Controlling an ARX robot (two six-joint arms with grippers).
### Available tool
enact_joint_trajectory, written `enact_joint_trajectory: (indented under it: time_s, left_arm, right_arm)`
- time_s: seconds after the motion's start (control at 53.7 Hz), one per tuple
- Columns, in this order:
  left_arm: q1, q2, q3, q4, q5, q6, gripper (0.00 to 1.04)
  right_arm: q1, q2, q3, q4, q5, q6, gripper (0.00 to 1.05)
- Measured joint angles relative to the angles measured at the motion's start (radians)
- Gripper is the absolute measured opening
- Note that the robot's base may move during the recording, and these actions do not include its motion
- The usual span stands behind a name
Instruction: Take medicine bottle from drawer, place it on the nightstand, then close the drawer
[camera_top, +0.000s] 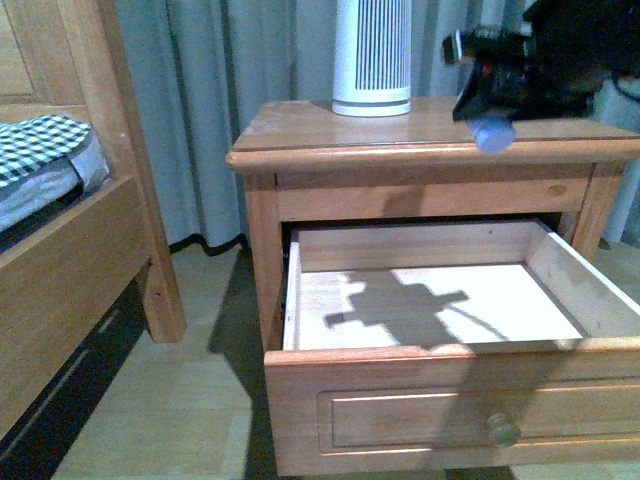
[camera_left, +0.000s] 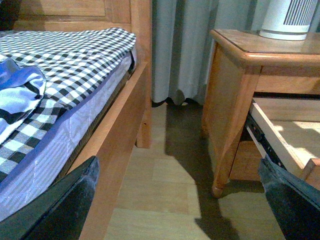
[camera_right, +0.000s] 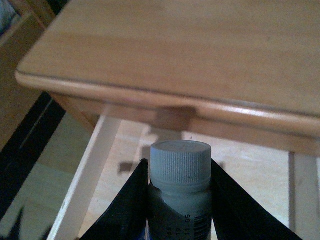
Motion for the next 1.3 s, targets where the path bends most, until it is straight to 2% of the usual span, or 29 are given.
enact_joint_trajectory:
  time_s: [0.13,0.223,0.298,0.484,0.838,0.949,1.173,1.21,1.303]
  left_arm:
    - [0.000,0.000,0.000,0.000,0.000,0.000,0.98]
    - [0.000,0.000,0.000,0.000,0.000,0.000,0.98]
    - [0.000,0.000,0.000,0.000,0.000,0.000,0.98]
    - [0.000,0.000,0.000,0.000,0.000,0.000,0.98]
    - [0.000,0.000,0.000,0.000,0.000,0.000,0.98]
    - [0.000,0.000,0.000,0.000,0.000,0.000,0.98]
    - [0.000,0.000,0.000,0.000,0.000,0.000,0.98]
    - [0.000,0.000,0.000,0.000,0.000,0.000,0.98]
    - [0.000,0.000,0.000,0.000,0.000,0.000,0.98]
  right_arm:
    - [-0.028,0.050,0.188,-0.062,0.035,-0.032,0.30]
    - [-0.059,0.177,0.387,-0.029,0.076,-0.059,0.30]
    - [-0.074,0.266,0.484,0.031,0.109,-0.084,0.30]
    - [-0.077,0.436,0.630,0.025,0.151,-0.091,0.30]
    - [-0.042,0.567,0.556,0.571,0.204,-0.137,0.30]
    - [-0.042,0.615,0.534,0.668,0.184,-0.152,0.30]
    - [-0.042,0.731,0.526,0.770,0.180,-0.159,0.30]
    - [-0.042,0.738,0.527,0.785,0.183,-0.159,0.32]
    - [-0.042,0.737,0.518,0.814,0.185,-0.154,0.48]
